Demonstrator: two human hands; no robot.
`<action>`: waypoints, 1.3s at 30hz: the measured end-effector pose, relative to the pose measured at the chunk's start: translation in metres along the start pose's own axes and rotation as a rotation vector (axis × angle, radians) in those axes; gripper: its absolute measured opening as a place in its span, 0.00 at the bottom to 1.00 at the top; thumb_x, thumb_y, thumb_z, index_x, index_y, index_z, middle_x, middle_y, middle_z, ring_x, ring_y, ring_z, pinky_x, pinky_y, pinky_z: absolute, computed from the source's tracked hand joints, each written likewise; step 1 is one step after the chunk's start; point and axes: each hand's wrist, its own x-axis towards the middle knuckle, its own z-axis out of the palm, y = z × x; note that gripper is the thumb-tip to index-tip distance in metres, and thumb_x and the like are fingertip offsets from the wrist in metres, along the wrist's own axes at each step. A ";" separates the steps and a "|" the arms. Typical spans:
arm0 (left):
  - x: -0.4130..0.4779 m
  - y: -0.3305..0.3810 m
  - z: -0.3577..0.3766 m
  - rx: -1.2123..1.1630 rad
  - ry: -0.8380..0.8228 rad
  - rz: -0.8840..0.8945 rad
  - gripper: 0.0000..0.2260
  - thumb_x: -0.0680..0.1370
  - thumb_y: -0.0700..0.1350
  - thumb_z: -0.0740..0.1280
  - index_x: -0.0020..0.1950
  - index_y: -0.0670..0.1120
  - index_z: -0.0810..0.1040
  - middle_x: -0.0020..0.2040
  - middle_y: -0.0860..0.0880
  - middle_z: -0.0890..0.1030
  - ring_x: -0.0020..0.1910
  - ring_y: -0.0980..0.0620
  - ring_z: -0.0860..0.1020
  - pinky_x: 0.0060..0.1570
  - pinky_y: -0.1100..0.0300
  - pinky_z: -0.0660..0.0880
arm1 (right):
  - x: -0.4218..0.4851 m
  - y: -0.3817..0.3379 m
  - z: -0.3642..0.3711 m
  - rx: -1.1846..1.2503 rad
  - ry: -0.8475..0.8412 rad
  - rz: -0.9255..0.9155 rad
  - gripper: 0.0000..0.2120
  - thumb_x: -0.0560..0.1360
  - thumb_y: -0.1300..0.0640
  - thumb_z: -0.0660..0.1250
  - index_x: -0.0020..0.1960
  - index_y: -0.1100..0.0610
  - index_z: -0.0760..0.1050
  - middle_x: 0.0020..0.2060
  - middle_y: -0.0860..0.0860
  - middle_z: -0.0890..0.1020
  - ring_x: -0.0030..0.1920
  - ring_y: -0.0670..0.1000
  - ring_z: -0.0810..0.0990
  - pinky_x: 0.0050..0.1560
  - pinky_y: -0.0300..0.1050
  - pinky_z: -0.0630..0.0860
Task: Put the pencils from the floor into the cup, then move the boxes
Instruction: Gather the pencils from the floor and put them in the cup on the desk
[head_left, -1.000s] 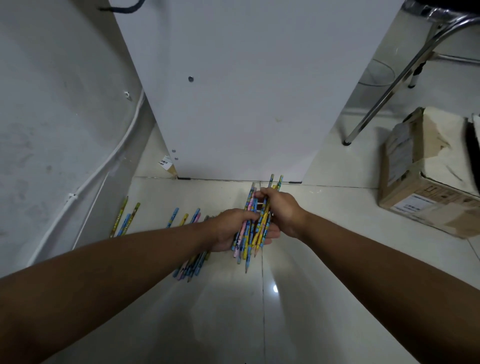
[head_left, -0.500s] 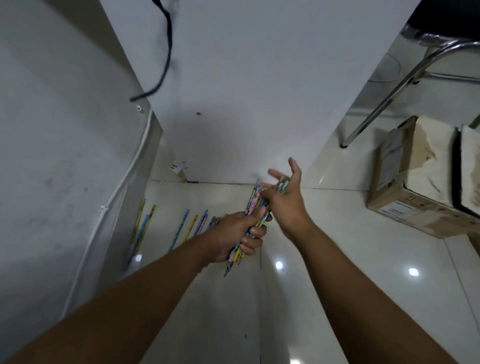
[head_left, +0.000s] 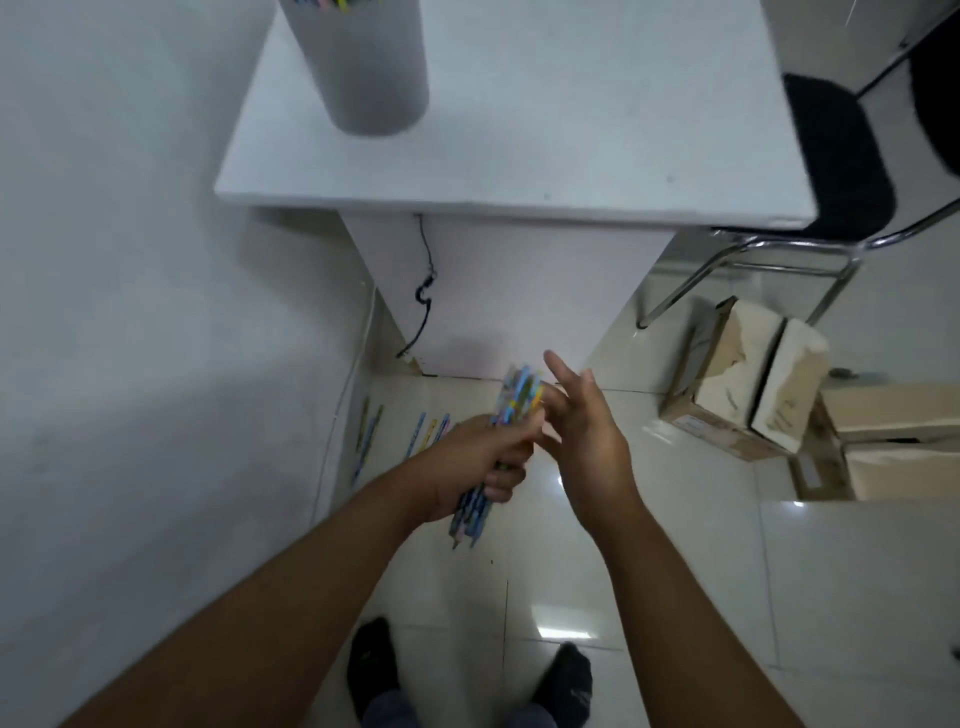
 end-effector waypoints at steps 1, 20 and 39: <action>-0.013 0.016 0.015 -0.090 0.039 0.065 0.14 0.82 0.57 0.68 0.43 0.50 0.70 0.32 0.52 0.62 0.25 0.57 0.59 0.23 0.64 0.61 | -0.021 -0.008 0.002 0.087 0.035 0.019 0.25 0.87 0.40 0.50 0.76 0.49 0.75 0.64 0.50 0.86 0.69 0.53 0.81 0.68 0.56 0.75; -0.219 0.171 0.198 0.012 0.724 0.510 0.16 0.82 0.56 0.67 0.44 0.45 0.79 0.36 0.53 0.84 0.36 0.58 0.83 0.40 0.62 0.76 | -0.208 -0.222 0.112 0.528 0.192 0.077 0.15 0.85 0.50 0.59 0.54 0.59 0.79 0.56 0.63 0.87 0.56 0.62 0.85 0.56 0.52 0.80; -0.200 0.292 0.041 0.219 0.433 0.374 0.11 0.77 0.49 0.77 0.53 0.42 0.86 0.45 0.39 0.87 0.41 0.49 0.84 0.44 0.57 0.83 | -0.087 -0.260 0.205 0.001 0.249 0.217 0.12 0.83 0.54 0.66 0.43 0.59 0.72 0.32 0.54 0.73 0.23 0.49 0.64 0.21 0.40 0.57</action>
